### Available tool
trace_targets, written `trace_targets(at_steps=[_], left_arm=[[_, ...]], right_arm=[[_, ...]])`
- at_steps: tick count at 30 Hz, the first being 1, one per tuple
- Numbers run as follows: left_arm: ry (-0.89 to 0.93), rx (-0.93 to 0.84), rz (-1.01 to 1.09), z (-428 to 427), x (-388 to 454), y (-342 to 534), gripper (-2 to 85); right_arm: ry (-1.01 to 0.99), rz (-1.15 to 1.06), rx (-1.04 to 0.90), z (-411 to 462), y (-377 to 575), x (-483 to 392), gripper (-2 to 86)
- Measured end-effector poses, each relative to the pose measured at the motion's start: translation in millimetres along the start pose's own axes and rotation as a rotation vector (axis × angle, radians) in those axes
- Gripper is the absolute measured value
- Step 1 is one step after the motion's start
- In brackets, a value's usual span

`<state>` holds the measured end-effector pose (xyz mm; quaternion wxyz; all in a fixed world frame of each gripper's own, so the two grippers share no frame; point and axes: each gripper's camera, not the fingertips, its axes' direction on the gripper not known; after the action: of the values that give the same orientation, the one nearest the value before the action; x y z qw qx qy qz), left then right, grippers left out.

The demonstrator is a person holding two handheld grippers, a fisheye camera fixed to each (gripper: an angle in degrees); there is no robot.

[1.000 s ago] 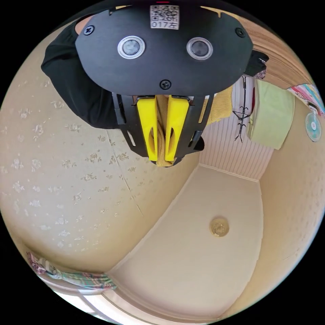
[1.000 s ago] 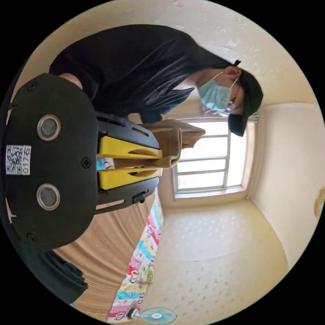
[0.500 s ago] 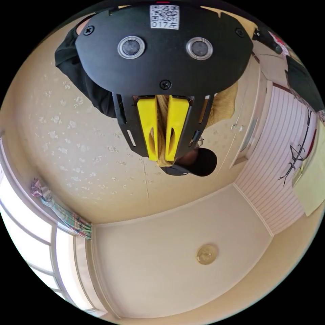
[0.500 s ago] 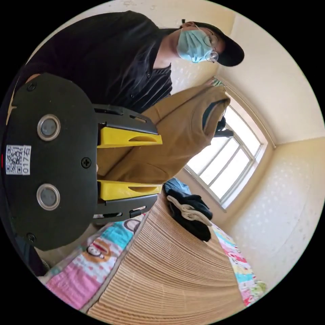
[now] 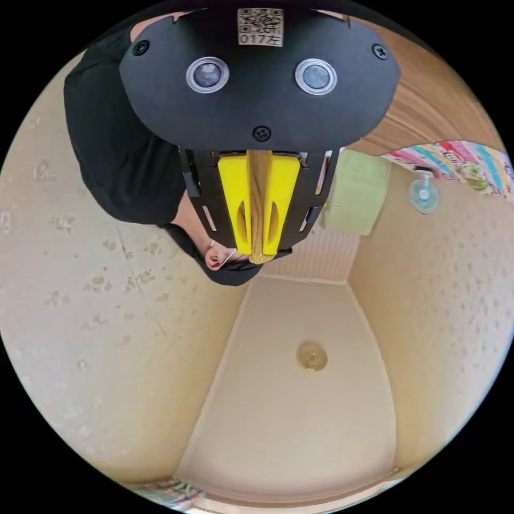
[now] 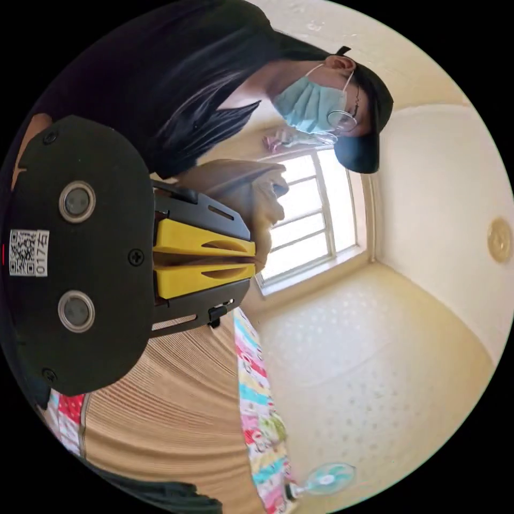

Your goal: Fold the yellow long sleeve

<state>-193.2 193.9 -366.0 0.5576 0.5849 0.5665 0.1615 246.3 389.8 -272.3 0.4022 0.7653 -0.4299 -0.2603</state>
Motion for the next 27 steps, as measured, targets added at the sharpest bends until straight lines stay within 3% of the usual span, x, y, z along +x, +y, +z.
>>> trace_targets(at_steps=[2, 6, 10, 13, 17, 19, 21, 23, 27], left_arm=[[-0.137, -0.003, -0.032, 10.2, 2.9, -4.1, 3.9], [-0.231, -0.084, 0.001, 45.3, -7.8, -15.3, 3.7], [-0.466, -0.291, -0.029, 109.4, -79.3, -30.8, 2.2], [-0.702, -0.478, -0.145, 166.9, -199.1, -28.4, 1.7], [-0.939, -0.650, -0.400, 220.4, -387.6, 17.8, 3.7], [-1.057, -0.762, -0.528, 223.5, -433.1, 55.0, 5.1], [-1.049, -0.857, -0.573, 225.0, -443.2, 91.2, 6.5], [-1.069, -0.943, -0.555, 218.2, -421.4, 142.6, 8.3], [-1.079, -1.120, -0.634, 195.6, -376.6, 231.7, 10.5]], right_arm=[[0.069, -0.085, 0.090, -15.1, -27.1, -28.8, 2.7], [0.261, -0.115, 0.224, -14.2, -69.0, -67.2, 2.8], [0.525, -0.152, 0.189, 32.1, -92.7, -44.1, 2.8], [0.661, -0.139, -0.035, 115.2, -111.7, 44.0, 3.0], [0.801, -0.091, -0.418, 264.5, -85.3, 244.7, 3.5], [0.826, 0.064, -0.627, 300.7, -44.6, 321.8, 4.1], [0.757, 0.246, -0.632, 295.2, 11.8, 350.2, 3.2], [0.608, 0.212, -0.590, 283.5, 59.6, 333.9, 2.8], [0.510, 0.256, -0.761, 260.9, 195.2, 292.1, 2.0]])
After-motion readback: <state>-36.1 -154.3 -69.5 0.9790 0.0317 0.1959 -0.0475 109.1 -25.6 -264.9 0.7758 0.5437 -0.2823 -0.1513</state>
